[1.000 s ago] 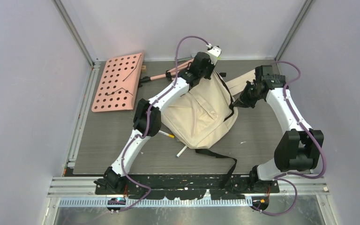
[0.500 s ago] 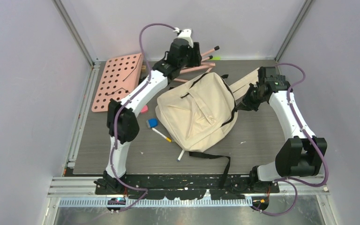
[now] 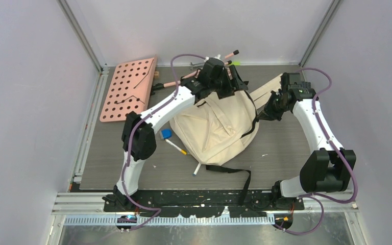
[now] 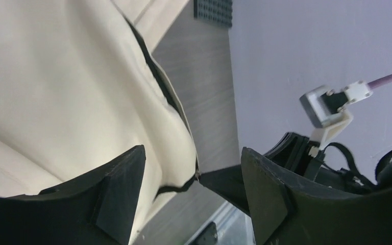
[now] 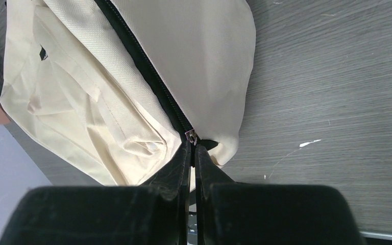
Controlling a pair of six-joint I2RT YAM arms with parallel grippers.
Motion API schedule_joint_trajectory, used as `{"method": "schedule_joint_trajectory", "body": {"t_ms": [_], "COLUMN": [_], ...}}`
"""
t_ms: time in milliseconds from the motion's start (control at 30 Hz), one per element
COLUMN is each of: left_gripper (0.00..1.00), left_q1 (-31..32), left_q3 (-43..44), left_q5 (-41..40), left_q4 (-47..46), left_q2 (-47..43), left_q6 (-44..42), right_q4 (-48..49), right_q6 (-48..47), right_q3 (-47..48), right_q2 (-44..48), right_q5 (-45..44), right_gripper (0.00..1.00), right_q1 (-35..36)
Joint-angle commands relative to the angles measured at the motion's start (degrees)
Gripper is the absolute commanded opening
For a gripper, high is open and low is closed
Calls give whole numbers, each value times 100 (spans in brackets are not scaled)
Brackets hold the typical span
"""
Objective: Pack the student bag
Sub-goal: Zip the student bag at the center of the board.
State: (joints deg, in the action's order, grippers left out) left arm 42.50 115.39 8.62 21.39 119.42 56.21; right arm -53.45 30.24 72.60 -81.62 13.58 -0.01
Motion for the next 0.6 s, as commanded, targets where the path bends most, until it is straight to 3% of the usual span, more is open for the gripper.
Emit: {"method": "schedule_joint_trajectory", "body": {"t_ms": [0,267,567], "left_gripper": [72,75,74], "left_q1": [204,425,652], "left_q3": [163,311,1484], "left_q5": [651,992,1265], "left_q4": [297,464,700], "left_q2": [215,689,1583], "left_q6": [640,1093,1198], "right_q4": [306,431,468], "right_q6": [-46,-74,-128], "right_q3": [22,24,177], "right_q2": [241,153,73], "right_q5": [110,77,28], "right_gripper": [1,1,1], "right_q1": [1,1,1]}}
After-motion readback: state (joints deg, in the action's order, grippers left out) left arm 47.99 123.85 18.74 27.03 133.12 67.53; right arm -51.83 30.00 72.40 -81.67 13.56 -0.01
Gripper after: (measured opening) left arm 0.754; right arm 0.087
